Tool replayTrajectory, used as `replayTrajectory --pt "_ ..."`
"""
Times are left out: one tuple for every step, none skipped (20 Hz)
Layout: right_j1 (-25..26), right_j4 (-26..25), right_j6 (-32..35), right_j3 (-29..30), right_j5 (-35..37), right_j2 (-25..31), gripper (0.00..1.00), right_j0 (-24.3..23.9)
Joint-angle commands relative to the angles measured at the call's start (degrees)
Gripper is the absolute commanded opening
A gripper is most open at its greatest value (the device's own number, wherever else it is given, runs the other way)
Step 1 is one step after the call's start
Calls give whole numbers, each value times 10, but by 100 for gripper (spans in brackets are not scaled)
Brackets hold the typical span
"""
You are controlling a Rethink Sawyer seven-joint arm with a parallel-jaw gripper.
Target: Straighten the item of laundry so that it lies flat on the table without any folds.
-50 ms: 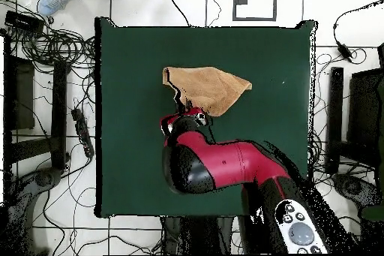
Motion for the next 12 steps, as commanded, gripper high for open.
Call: replayTrajectory --pt "34 52 181 81 -58 -94 0 65" --pt "37 60 185 87 -63 -101 0 72" --pt "40 68 189 94 -73 -107 0 78" --pt "41 76 193 100 -81 -113 0 85" --pt "43 86 195 109 -93 -122 0 95" --pt "45 95 200 115 -103 -130 0 105" --pt "47 105 203 120 -112 -136 0 114" --pt "50 115 205 125 -122 -142 0 123" --pt "53 125 208 128 -128 -146 0 130" --pt "56 134 209 132 -136 -149 0 137" --pt "58 145 210 135 -141 -152 0 144" --pt "60 154 212 140 -147 -155 0 151"
